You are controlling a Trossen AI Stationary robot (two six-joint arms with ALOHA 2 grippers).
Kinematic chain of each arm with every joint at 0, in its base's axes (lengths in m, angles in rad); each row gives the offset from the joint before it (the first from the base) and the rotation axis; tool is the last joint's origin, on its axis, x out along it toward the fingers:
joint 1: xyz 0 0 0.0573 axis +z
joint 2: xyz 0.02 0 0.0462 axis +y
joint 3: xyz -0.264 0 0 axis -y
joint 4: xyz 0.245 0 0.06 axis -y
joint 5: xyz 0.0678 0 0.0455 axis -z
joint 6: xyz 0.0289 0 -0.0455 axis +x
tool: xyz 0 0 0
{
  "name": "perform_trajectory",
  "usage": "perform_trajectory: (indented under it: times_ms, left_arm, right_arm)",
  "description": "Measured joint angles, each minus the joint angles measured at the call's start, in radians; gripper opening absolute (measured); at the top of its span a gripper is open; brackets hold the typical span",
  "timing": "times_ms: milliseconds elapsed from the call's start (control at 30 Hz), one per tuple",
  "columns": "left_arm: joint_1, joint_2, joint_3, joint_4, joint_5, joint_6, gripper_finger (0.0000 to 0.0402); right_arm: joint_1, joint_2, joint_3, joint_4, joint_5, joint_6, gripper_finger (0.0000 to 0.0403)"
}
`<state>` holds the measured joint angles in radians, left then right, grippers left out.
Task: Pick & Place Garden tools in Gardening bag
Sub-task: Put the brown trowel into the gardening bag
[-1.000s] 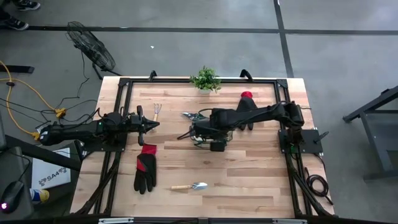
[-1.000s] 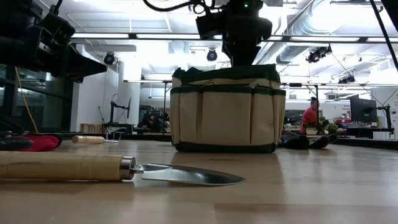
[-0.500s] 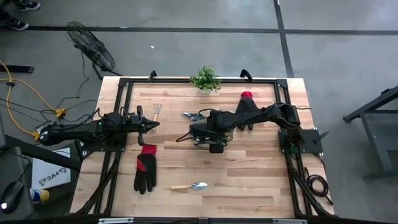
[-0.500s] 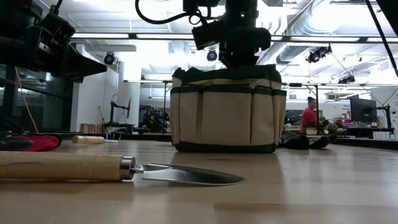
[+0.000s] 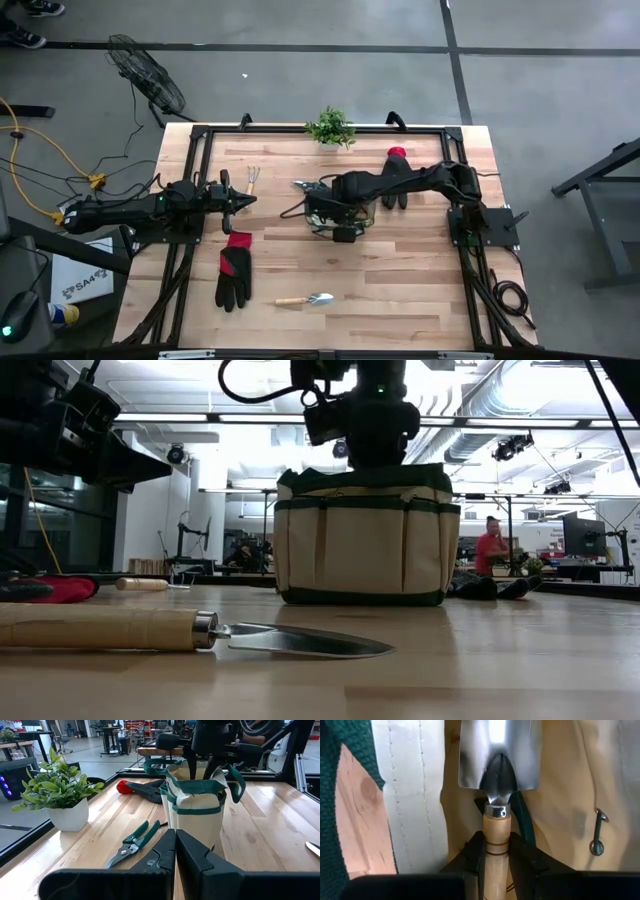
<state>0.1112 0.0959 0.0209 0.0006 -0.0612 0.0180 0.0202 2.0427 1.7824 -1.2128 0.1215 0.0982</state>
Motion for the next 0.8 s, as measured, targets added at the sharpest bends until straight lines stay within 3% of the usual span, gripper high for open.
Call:
perform_trajectory:
  times_ms: [800]
  left_arm:
    - [0.0,0.0,0.0,0.0,0.0,0.0,0.001]
  right_arm:
    - [-0.016,0.041,0.0,0.013,-0.046,-0.047,0.0065]
